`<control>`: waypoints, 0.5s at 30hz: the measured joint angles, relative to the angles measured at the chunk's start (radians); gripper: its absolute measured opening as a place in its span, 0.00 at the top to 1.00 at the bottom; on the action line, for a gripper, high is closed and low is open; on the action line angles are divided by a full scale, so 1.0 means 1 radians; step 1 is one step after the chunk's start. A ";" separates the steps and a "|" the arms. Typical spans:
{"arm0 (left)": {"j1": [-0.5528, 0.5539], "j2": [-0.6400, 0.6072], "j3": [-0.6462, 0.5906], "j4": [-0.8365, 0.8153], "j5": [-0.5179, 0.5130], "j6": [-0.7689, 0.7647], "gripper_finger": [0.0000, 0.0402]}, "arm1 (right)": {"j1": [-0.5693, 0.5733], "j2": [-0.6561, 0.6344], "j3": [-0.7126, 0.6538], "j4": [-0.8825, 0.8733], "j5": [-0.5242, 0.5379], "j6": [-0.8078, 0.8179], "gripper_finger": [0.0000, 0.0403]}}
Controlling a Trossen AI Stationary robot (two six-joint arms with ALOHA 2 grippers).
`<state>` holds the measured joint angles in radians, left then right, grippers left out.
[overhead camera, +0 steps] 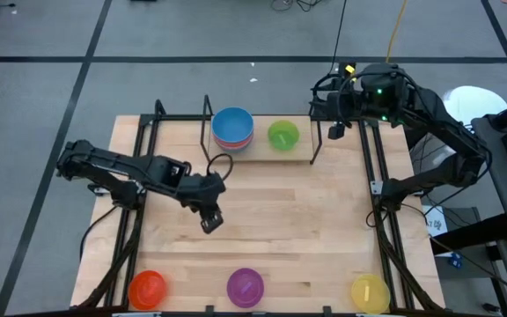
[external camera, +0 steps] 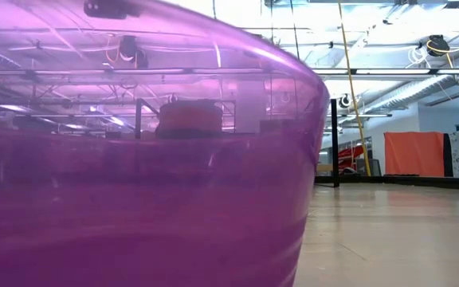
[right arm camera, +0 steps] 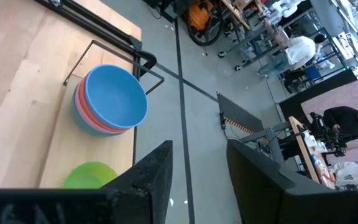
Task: Place and stack bowls onto a shelf
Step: Stack the violet bowl on top of the green bowl on the shelf
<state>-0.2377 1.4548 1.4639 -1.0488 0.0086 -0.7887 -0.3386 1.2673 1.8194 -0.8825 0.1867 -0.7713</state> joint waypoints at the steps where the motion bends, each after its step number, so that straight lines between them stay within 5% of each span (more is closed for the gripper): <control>1: -0.010 0.000 -0.002 0.018 0.002 0.000 0.86 | 0.000 -0.001 0.000 0.000 0.000 0.000 0.64; 15: -0.158 0.000 -0.310 0.294 0.040 -0.199 0.70 | 0.000 -0.011 0.000 0.002 0.000 0.001 0.64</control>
<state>-0.3952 1.4551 1.1543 -0.7548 0.0490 -0.9881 -0.3386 1.2558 1.8194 -0.8800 0.1864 -0.7708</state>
